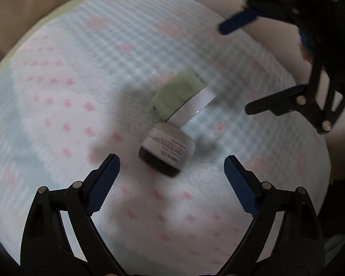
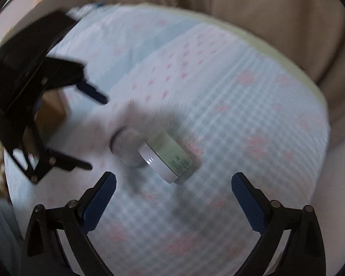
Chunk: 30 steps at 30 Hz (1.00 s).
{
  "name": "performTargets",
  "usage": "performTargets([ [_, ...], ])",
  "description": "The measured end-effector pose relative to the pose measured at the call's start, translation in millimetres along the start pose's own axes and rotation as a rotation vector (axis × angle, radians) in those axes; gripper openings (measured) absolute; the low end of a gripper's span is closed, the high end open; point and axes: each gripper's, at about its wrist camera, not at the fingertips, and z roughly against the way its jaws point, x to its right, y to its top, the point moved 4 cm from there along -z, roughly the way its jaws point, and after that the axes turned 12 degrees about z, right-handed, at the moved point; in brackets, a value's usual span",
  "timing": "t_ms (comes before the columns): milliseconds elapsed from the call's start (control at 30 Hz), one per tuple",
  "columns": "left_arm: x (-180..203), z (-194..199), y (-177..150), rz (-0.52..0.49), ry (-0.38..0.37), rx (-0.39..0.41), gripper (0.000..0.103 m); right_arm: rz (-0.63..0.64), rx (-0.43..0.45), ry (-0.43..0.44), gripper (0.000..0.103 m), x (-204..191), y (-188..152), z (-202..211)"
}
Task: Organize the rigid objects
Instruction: 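Grasp the black-lidded Metal DX jar with the left tool while the right tool grasps the green jar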
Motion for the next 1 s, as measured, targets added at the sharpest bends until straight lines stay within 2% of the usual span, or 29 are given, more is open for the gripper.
performTargets([
  [100,-3,-23,4,-0.073,-0.006,-0.015,0.090,0.105,-0.027,0.025,0.088,-1,-4,-26],
  [200,-6,-38,7,-0.117,-0.009,-0.032,0.077,0.207,-0.036,0.046,0.082,-6,-3,-46],
  [367,-6,-54,7,-0.163,-0.032,-0.049,0.074,0.309,-0.030,0.044,0.079,-10,1,-68],
  [433,-4,-60,4,-0.180,-0.042,-0.060,0.059,0.334,-0.024,0.052,0.074,-12,3,-73],
  [467,-1,-61,2,-0.202,-0.026,-0.053,0.058,0.340,-0.022,0.061,0.068,-13,5,-74],
  [500,1,-62,0,-0.220,-0.017,-0.046,0.058,0.336,-0.017,0.081,0.058,-14,6,-76],
  [567,2,-63,-1,-0.212,-0.022,-0.039,0.057,0.317,-0.020,0.108,0.051,-15,7,-78],
  [700,-3,-59,3,-0.168,-0.027,-0.027,0.057,0.237,-0.020,0.131,0.049,-7,6,-76],
  [867,-7,-51,2,-0.109,-0.011,-0.022,0.057,0.136,-0.026,0.118,0.046,-5,4,-71],
  [1000,-20,-29,-2,-0.043,0.000,-0.002,0.057,0.044,-0.020,0.091,0.041,-3,5,-61],
])
